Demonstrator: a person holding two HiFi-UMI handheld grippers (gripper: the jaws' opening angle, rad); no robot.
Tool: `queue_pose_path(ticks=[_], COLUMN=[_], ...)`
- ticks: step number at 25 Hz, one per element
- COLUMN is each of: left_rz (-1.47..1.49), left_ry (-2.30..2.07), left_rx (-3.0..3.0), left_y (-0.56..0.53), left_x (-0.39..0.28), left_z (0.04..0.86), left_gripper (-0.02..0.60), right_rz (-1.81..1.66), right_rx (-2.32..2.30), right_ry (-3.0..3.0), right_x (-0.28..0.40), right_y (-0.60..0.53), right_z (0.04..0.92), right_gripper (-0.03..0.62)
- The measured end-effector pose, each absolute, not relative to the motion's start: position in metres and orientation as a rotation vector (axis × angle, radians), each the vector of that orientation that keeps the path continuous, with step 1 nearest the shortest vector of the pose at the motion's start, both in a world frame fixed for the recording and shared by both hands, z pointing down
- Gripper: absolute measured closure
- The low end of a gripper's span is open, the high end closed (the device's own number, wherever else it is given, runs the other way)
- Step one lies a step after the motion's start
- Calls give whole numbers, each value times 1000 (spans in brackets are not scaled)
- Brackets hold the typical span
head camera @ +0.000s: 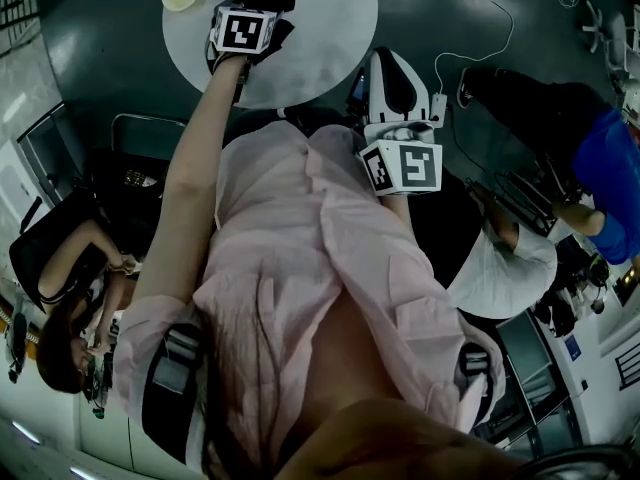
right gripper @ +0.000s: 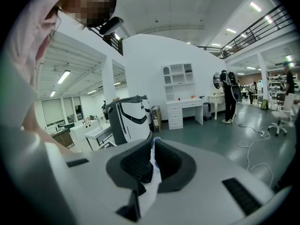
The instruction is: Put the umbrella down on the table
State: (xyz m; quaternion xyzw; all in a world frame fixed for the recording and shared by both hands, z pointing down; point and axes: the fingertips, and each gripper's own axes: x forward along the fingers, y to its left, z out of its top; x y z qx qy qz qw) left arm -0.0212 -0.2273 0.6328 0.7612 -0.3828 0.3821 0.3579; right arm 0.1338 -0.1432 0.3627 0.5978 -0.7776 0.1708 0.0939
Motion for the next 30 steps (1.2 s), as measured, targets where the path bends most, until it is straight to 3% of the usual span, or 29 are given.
queue_pose_path(ticks=[6, 8, 9, 11, 21, 30], left_rz=[730, 633, 587, 503, 178, 153], left_ry=[-1161, -1251, -1291, -1344, -1521, -1663], left_rx=[2019, 2031, 2042, 2070, 2241, 2215], left_y=[-240, -244, -246, -248, -220, -167], left_x=[-41, -51, -55, -60, -86, -129], left_z=[574, 548, 534, 507, 377, 341], left_gripper=[251, 453, 510, 550, 561, 561], right_rz=[494, 486, 482, 476, 450, 430], right_rx=[1756, 1749, 1746, 1737, 1680, 1587], right_ry=[-2327, -2338, -2344, -2354, -2414, -2487], right_x=[130, 128, 127, 125, 113, 94], right_y=[-145, -146, -146, -147, -152, -156], right_z=[360, 358, 357, 356, 351, 348], right_gripper=[551, 551, 551, 551, 551, 551])
